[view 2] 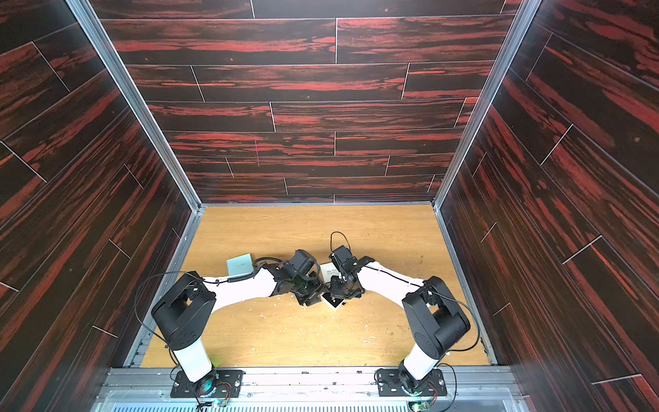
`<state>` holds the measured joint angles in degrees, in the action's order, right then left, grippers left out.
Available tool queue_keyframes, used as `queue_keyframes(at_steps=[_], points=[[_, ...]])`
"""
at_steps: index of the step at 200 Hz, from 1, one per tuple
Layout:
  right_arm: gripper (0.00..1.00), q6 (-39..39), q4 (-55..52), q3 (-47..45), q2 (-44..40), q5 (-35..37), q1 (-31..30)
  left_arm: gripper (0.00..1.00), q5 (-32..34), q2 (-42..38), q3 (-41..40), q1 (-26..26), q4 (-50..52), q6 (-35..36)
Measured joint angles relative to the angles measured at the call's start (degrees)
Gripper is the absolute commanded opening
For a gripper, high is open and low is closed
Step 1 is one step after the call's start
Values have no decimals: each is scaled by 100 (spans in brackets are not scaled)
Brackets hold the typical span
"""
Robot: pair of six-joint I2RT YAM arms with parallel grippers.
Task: Take out the earrings from the drawer-style jewelry box
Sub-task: Pick up the earring from the drawer, then adjust the drawer at the center of the board, then place the earring at the center of the board.
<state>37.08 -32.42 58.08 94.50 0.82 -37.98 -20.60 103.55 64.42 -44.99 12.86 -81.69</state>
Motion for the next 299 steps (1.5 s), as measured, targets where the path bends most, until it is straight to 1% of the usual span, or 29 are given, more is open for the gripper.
queue_keyframes(at_steps=[16,50,113,147,171,195,216,248,299], points=[[8,13,2,-24,-37,-7,0,46,9,59,151,-39,68,-24],[8,35,-15,-42,-197,-15,0,40,68,83,160,-61,210,-79],[8,55,-127,-42,-503,-11,0,39,315,186,350,-61,640,151],[9,81,-317,-68,-876,90,0,38,387,197,439,-61,688,284],[9,114,-442,-352,-1390,195,2,38,396,247,455,-61,678,365],[10,195,-608,-907,-1875,262,7,38,365,374,494,-61,640,422],[10,297,-793,-1364,-2140,271,11,38,345,485,535,-61,555,442],[11,446,-946,-1738,-2293,232,15,38,343,629,793,-61,533,544],[13,533,-938,-1845,-2214,153,22,38,341,787,1200,-61,400,715]])
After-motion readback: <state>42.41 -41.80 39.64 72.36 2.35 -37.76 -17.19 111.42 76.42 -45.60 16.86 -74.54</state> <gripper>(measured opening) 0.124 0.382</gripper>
